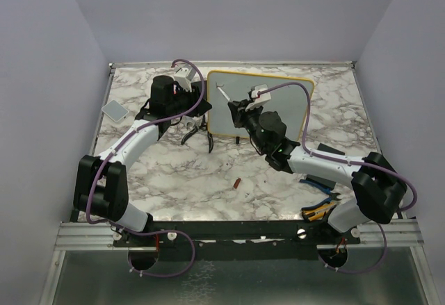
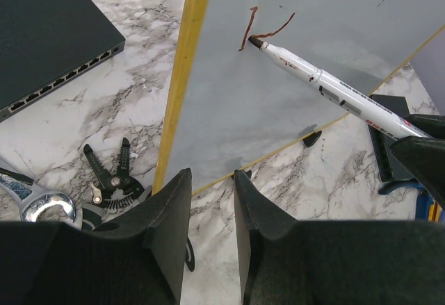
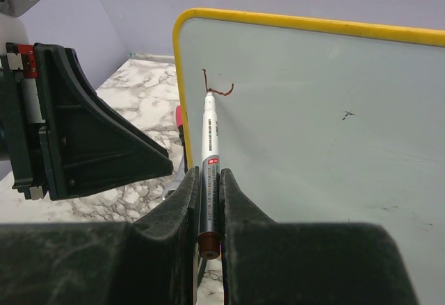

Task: Write a sentence on the whiteboard

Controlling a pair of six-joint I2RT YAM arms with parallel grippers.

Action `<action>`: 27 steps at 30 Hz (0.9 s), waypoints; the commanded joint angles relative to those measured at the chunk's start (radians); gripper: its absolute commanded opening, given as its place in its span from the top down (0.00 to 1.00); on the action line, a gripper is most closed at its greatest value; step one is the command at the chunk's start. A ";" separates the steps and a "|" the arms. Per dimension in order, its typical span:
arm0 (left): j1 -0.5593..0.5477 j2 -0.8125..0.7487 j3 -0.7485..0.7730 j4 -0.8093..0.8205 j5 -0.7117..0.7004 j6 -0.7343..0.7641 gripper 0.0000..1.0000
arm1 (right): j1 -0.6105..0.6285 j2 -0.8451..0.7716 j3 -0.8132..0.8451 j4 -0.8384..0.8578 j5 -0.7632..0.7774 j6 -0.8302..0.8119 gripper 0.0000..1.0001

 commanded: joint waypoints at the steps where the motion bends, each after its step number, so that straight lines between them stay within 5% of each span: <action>1: 0.001 -0.037 -0.011 0.018 0.007 0.013 0.68 | 0.003 0.016 -0.005 -0.029 0.003 0.020 1.00; 27: 0.001 -0.045 -0.012 0.018 0.005 0.015 0.68 | 0.008 -0.003 -0.066 -0.063 -0.031 0.066 1.00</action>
